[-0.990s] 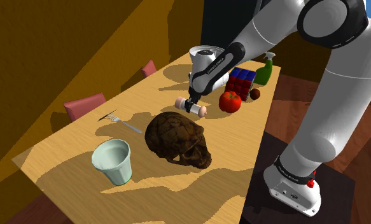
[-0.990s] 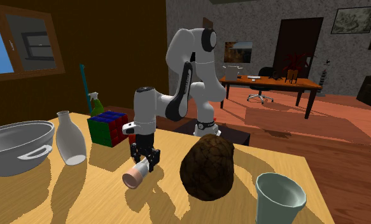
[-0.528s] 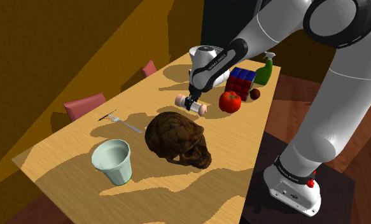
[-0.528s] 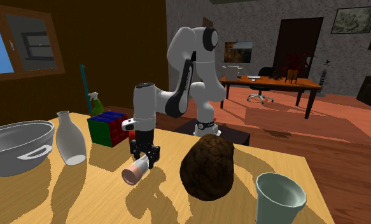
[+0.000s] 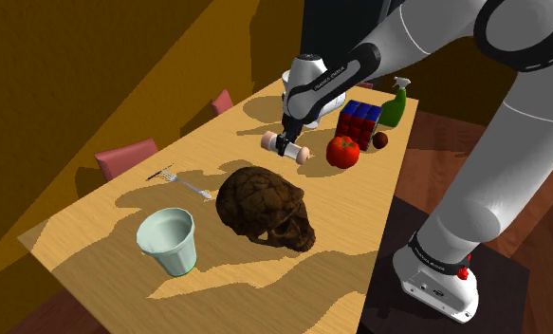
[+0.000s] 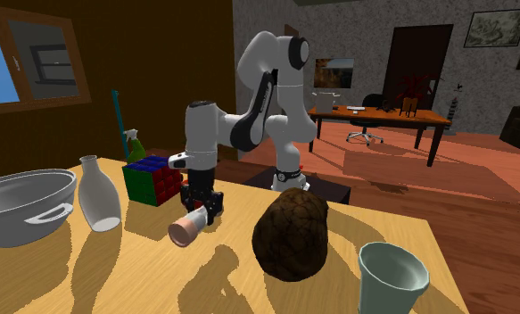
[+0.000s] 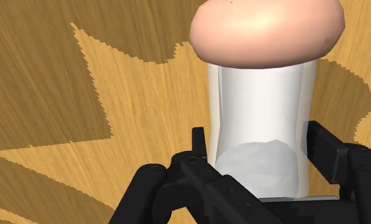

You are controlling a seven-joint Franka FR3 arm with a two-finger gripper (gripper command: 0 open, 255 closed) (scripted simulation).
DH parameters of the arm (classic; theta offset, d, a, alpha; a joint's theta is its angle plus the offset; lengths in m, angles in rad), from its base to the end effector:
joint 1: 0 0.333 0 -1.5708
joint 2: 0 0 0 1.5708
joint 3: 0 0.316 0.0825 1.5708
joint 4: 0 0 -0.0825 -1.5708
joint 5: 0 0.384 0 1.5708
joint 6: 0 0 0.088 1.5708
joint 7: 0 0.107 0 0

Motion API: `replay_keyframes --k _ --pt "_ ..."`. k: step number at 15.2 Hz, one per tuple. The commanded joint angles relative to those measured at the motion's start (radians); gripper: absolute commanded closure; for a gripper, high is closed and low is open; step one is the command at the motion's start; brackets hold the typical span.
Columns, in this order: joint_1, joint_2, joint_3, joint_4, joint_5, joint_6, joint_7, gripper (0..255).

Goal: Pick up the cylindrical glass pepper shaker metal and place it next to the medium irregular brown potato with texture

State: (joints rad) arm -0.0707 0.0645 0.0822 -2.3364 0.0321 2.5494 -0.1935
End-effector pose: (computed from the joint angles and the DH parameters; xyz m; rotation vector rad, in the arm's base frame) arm 0.5255 0.0056 0.3226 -3.1087 -0.2792 -0.2350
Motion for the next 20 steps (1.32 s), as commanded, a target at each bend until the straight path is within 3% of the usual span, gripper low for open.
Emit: replay_keyframes --k 1,15,20 --pt "0.000 -0.019 0.001 0.008 0.001 -0.027 0.001 255" --pt "-0.001 -0.131 -0.001 0.085 0.008 -0.216 -0.001 255" --pt "-0.044 -0.252 -0.060 -0.048 0.027 -0.208 -0.116 255"
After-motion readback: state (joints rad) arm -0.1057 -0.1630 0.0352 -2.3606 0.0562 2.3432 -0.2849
